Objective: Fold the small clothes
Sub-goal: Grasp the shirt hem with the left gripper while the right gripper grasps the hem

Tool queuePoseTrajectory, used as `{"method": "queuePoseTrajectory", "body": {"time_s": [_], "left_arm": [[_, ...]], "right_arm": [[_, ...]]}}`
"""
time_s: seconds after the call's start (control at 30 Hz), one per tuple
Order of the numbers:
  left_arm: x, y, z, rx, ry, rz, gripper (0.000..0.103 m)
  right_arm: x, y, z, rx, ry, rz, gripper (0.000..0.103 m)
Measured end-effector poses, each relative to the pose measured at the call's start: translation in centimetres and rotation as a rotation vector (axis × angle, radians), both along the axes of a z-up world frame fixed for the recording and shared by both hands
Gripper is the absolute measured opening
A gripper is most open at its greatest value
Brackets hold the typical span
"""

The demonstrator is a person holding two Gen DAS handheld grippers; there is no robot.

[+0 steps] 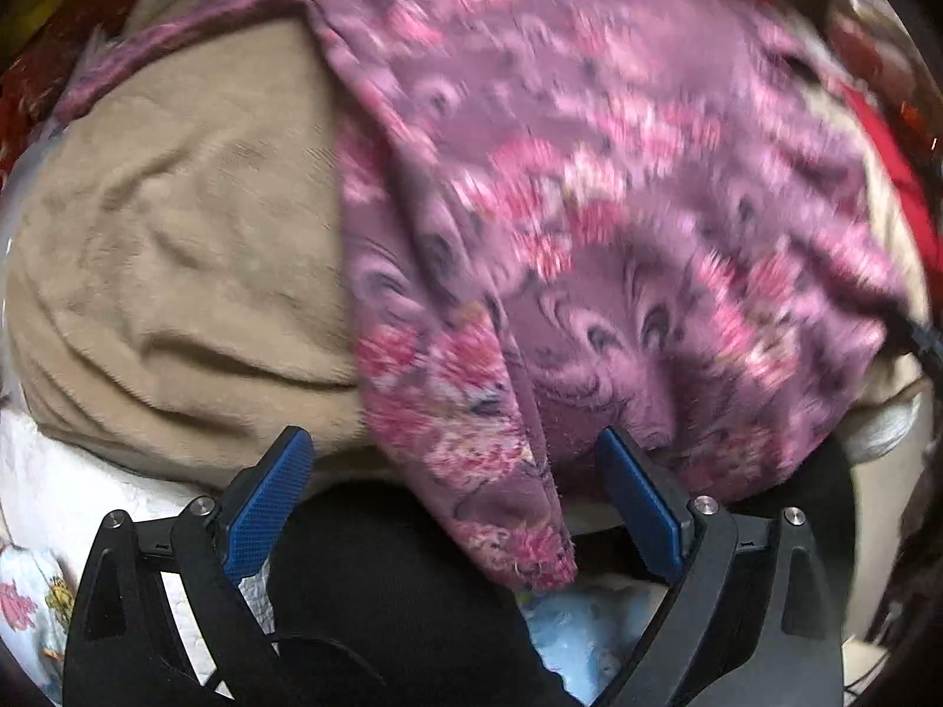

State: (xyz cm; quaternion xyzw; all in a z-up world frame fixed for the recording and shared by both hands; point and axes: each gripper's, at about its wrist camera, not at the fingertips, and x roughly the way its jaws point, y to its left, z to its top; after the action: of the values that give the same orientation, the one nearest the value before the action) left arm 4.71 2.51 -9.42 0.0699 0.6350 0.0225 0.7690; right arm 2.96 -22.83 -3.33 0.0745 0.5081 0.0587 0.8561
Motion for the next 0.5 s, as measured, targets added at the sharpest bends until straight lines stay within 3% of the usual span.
{"method": "queuePoseTrajectory", "body": {"time_s": [0.03, 0.07, 0.1, 0.13, 0.17, 0.2, 0.33, 0.4, 0.43, 0.5], "left_arm": [[0.2, -0.3, -0.4, -0.021, 0.007, 0.002, 0.086], [0.1, -0.1, -0.5, -0.024, 0.007, 0.007, 0.073], [0.1, 0.0, -0.4, -0.032, 0.013, 0.008, 0.044], [0.0, 0.6, -0.1, -0.042, 0.025, 0.014, 0.025], [-0.2, 1.1, 0.3, -0.056, 0.023, 0.024, 0.016], [-0.2, 1.9, 0.7, -0.09, 0.018, 0.037, 0.006], [-2.6, 6.4, 4.3, -0.244, -0.018, 0.103, 0.005], [-4.0, 7.9, 5.1, -0.259, -0.037, 0.111, 0.005], [-5.6, 8.8, 5.2, -0.229, -0.035, 0.119, 0.004], [-5.3, 9.9, 2.8, -0.222, -0.011, 0.13, 0.004]], "right_arm": [[0.3, 0.9, -0.5, -0.013, 0.001, 0.038, 0.089], [0.4, 1.4, -0.8, -0.024, 0.003, 0.063, 0.071], [0.5, 1.9, -1.0, -0.024, 0.008, 0.095, 0.042], [0.5, 2.1, -0.9, 0.002, 0.012, 0.121, 0.028], [0.3, 2.2, -0.5, 0.05, 0.002, 0.142, 0.017], [0.0, 2.0, 0.1, 0.072, -0.02, 0.144, 0.016], [-3.6, -0.5, 4.7, 0.227, -0.114, 0.155, 0.015], [-5.4, -1.8, 5.9, 0.251, -0.129, 0.144, 0.014], [-6.3, -2.4, 6.1, 0.262, -0.122, 0.137, 0.012], [-7.6, -3.3, 5.2, 0.265, -0.074, 0.116, 0.009]]}}
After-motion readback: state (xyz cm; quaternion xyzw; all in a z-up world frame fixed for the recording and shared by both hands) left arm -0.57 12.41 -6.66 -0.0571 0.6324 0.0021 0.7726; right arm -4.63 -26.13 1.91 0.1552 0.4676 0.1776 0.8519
